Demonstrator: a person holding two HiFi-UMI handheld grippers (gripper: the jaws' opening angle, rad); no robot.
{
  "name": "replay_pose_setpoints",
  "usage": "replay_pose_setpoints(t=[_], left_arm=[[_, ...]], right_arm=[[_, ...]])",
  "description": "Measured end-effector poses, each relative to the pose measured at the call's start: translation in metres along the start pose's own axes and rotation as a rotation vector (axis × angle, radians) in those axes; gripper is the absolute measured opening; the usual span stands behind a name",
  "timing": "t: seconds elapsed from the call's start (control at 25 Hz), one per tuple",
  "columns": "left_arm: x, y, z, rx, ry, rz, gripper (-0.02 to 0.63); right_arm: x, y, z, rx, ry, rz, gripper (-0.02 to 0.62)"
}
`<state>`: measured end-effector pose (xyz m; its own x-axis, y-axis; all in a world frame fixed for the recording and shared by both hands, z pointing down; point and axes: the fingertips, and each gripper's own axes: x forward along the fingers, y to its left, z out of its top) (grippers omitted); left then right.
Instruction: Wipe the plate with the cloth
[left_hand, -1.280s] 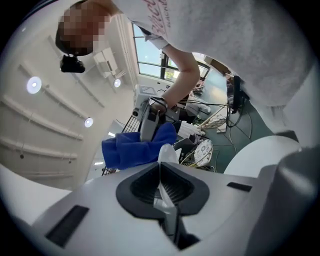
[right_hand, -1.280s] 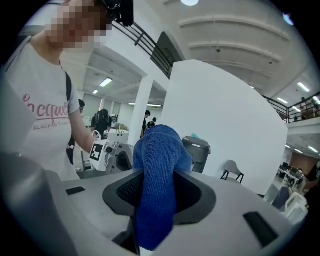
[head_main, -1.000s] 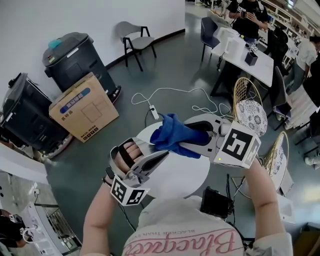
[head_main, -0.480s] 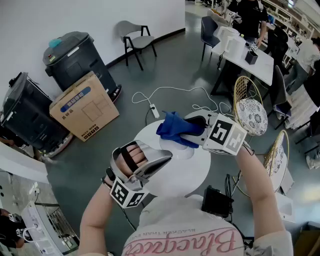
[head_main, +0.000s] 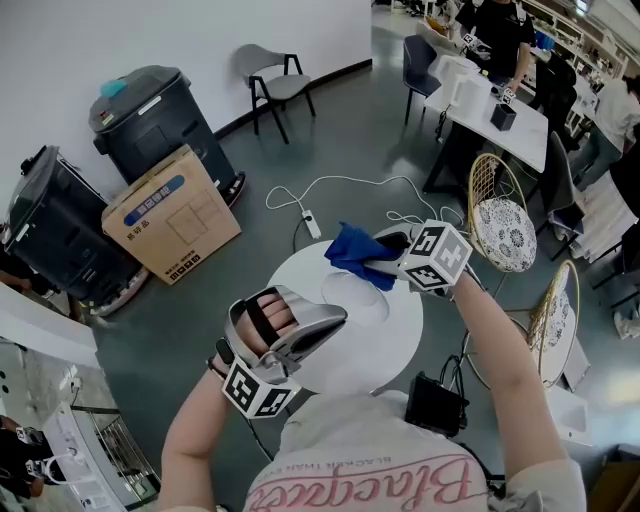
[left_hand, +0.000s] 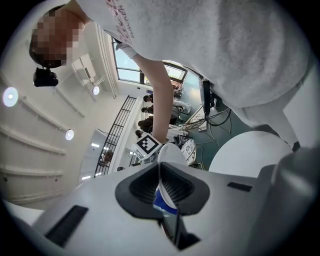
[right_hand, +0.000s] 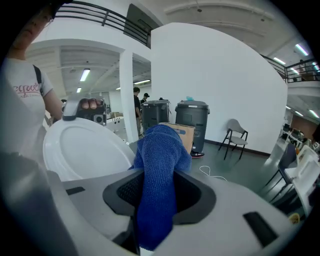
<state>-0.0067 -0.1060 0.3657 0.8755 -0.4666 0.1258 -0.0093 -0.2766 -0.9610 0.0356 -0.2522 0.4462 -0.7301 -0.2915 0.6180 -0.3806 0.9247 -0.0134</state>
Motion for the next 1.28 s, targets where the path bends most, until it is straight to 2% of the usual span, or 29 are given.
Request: replay_pose_setpoints(t=[0.12,0.24,0.44,0.64,0.76,0.84,0.96,1.04,1.28], left_arm=[[-0.003,0.001,-0.001,-0.047,0.003,0.015,0.022],[-0.007,0.007,-0.007,-0.145,0.011,0.048,0.021],[-0.017,0.016,-0.028,-0.422,0.036,0.144,0.02],[-0.024,0.016,-0.069,-0.72,0.128,0.244,0.018],[-0.027,0.017,-0.091,-0.822,0.179,0.293,0.017],[-0.026,0.019,-0.098,-0.892,0.174,0.347,0.017],[-0.024,0.02,-0.105,-1.043,0.161,0.436,0.017],[-0.025,0.018,-0.11,-1.13,0.172,0.464,0.017],[-0.023,0.017,-0.118,-1.279,0.168,0.52,0.017]], right_arm=[[0.004,-0.012,-0.014,0.039,0.021,-0.047,0.147],[-0.006,-0.017,-0.011,0.093,-0.049,-0.083,0.147],[-0.034,-0.017,0.0,0.128,-0.179,-0.161,0.147],[-0.064,-0.011,0.005,0.134,-0.281,-0.268,0.147],[-0.081,-0.003,0.012,0.125,-0.345,-0.336,0.147],[-0.091,0.003,0.017,0.13,-0.393,-0.377,0.147],[-0.1,0.014,0.02,0.141,-0.449,-0.43,0.147],[-0.102,0.022,0.021,0.137,-0.471,-0.472,0.147],[-0.099,0.034,0.018,0.173,-0.5,-0.563,0.147]])
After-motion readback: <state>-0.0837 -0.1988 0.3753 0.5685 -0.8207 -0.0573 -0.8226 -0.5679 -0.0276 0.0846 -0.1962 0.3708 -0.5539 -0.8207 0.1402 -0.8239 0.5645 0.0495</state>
